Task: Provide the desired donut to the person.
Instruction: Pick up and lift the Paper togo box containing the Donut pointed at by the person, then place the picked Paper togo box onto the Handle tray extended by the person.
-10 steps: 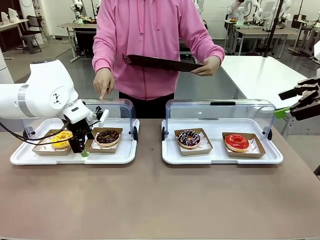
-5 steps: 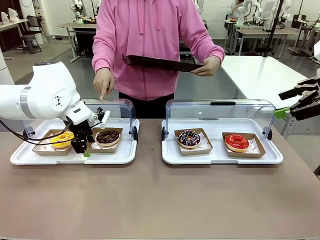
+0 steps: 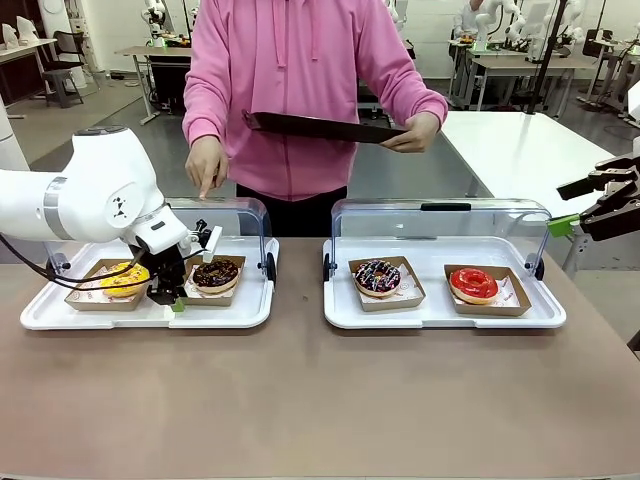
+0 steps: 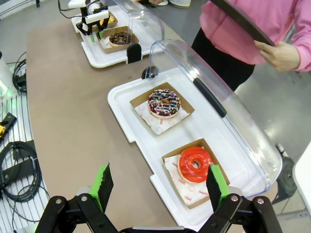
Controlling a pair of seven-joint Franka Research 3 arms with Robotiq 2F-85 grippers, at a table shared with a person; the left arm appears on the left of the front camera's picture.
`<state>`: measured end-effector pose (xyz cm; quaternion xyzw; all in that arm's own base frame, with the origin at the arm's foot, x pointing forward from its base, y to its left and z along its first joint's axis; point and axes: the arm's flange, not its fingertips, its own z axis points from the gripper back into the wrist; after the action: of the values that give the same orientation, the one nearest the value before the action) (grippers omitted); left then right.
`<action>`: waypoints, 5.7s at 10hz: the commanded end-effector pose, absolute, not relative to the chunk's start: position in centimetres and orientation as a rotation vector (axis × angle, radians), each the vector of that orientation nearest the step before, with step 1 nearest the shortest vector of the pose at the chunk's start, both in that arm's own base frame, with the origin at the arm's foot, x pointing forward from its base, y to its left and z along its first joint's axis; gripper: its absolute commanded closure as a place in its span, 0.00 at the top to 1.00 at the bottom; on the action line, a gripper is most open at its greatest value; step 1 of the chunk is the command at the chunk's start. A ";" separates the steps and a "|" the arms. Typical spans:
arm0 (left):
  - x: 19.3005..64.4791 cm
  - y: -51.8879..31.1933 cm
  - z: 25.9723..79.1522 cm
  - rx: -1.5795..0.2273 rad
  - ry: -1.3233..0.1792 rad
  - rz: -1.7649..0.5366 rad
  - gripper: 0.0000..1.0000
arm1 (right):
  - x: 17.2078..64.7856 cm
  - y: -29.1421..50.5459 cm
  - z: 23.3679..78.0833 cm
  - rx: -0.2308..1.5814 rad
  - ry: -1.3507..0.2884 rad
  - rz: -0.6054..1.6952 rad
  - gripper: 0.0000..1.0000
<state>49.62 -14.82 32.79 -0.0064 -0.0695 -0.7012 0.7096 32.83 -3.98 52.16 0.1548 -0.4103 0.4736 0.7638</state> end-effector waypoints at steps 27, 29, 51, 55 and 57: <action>28.6 -13.5 54.8 0.158 -0.453 -1.673 0.00 | 33.2 -3.7 52.1 0.356 -0.904 1.017 1.00; 28.6 -13.5 54.8 0.158 -0.453 -1.673 0.00 | 33.2 -3.7 52.1 0.356 -0.904 1.017 1.00; 28.4 -13.3 54.8 0.136 -0.447 -1.681 0.01 | 33.2 -3.7 52.1 0.356 -0.904 1.017 1.00; 33.7 -19.0 61.7 0.090 -0.480 -1.600 0.01 | 33.2 -3.7 52.1 0.356 -0.904 1.017 1.00; 37.6 -21.3 62.9 0.093 -0.484 -1.491 0.01 | 33.2 -3.7 52.1 0.356 -0.904 1.017 1.00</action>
<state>35.73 -20.14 62.55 0.0469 -0.2217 -0.6917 0.6857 32.83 -3.96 52.16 0.1545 -0.4100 0.4738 0.7639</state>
